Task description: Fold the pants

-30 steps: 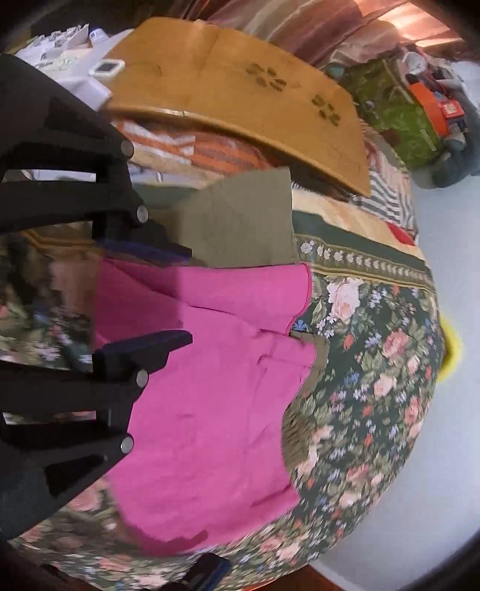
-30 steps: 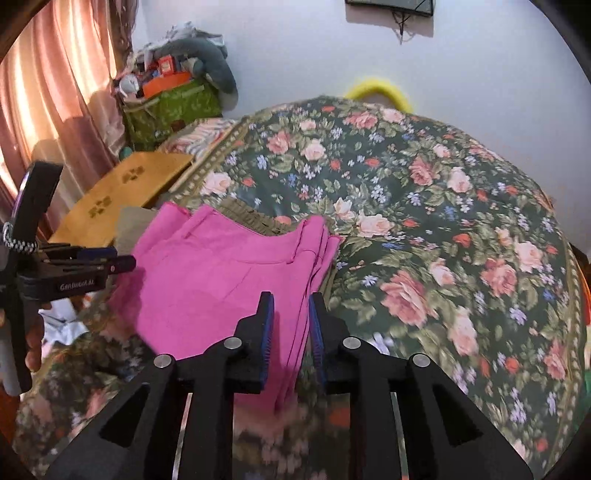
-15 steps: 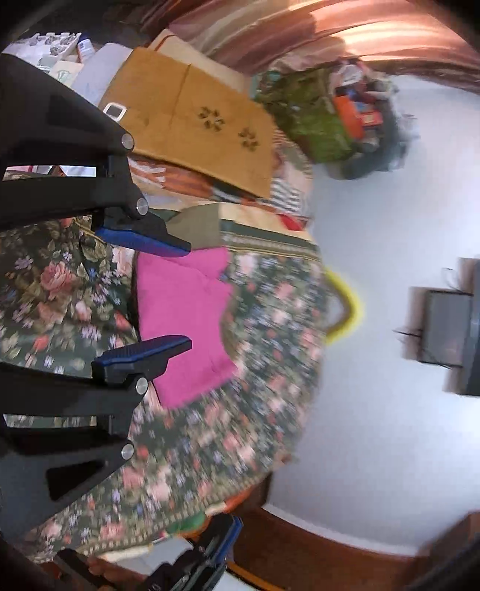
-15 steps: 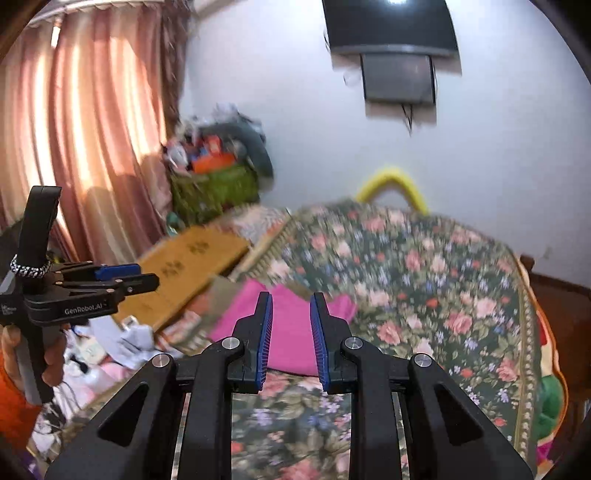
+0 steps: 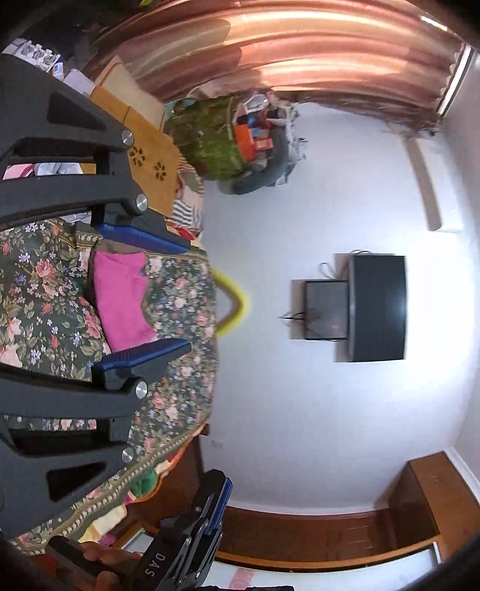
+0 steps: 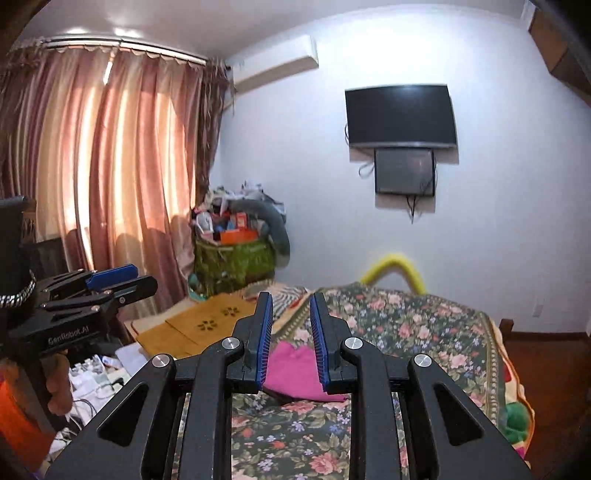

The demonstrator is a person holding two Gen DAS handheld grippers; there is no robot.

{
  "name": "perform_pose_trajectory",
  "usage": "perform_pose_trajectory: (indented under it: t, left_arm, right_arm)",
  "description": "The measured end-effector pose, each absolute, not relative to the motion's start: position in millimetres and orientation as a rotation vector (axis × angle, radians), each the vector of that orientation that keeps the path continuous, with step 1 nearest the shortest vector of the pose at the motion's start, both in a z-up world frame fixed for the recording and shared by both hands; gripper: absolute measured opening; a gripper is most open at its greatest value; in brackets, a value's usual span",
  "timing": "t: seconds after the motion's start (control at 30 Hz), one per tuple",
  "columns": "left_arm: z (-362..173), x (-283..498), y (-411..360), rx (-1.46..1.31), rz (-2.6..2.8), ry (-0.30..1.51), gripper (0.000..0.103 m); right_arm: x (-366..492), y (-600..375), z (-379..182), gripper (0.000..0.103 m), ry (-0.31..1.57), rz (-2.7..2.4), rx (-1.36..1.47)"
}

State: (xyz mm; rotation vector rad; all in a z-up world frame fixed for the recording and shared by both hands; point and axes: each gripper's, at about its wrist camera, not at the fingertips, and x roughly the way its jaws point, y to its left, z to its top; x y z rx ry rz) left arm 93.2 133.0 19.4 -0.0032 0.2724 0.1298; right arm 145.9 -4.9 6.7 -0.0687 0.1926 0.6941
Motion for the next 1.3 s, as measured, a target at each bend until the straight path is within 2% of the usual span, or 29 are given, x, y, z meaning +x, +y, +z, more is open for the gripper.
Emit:
perform_pose_trajectory:
  t: [0.07, 0.13, 0.17, 0.3, 0.37, 0.43, 0.5, 1.3]
  left_arm:
    - [20.7, 77.4, 128.3, -0.011, 0.121, 0.243, 0.052]
    - [21.7, 63.9, 124.1, -0.018, 0.113, 0.22, 0.057]
    - [22.0, 60.5, 123.3, -0.02, 0.118, 0.215, 0.059]
    - [21.1, 47.3, 120.8, -0.015, 0.149, 0.194, 0.076]
    - [20.4, 41.1, 119.8, -0.013, 0.156, 0.189, 0.083]
    - [20.2, 37.6, 121.1, -0.025, 0.158, 0.187, 0.094]
    - [19.5, 35.6, 123.5, -0.038, 0.165, 0.176, 0.098]
    - [14.8, 28.2, 118.1, -0.032, 0.156, 0.178, 0.102]
  right_arm:
    - [133.8, -6.8, 7.6, 0.03, 0.165, 0.685, -0.076]
    - [123.5, -8.5, 6.4, 0.051, 0.133, 0.663, -0.078]
    - [120.8, -9.6, 5.6, 0.055, 0.121, 0.654, -0.077]
    - [113.7, -14.6, 6.4, 0.08, 0.098, 0.629, -0.049]
    - [113.5, -14.6, 5.2, 0.086, 0.096, 0.617, -0.037]
    - [110.8, -12.2, 4.2, 0.092, 0.094, 0.595, -0.051]
    - [105.9, -10.4, 2.3, 0.102, 0.097, 0.581, -0.067]
    - [90.5, -20.9, -5.5, 0.103, 0.109, 0.573, -0.043]
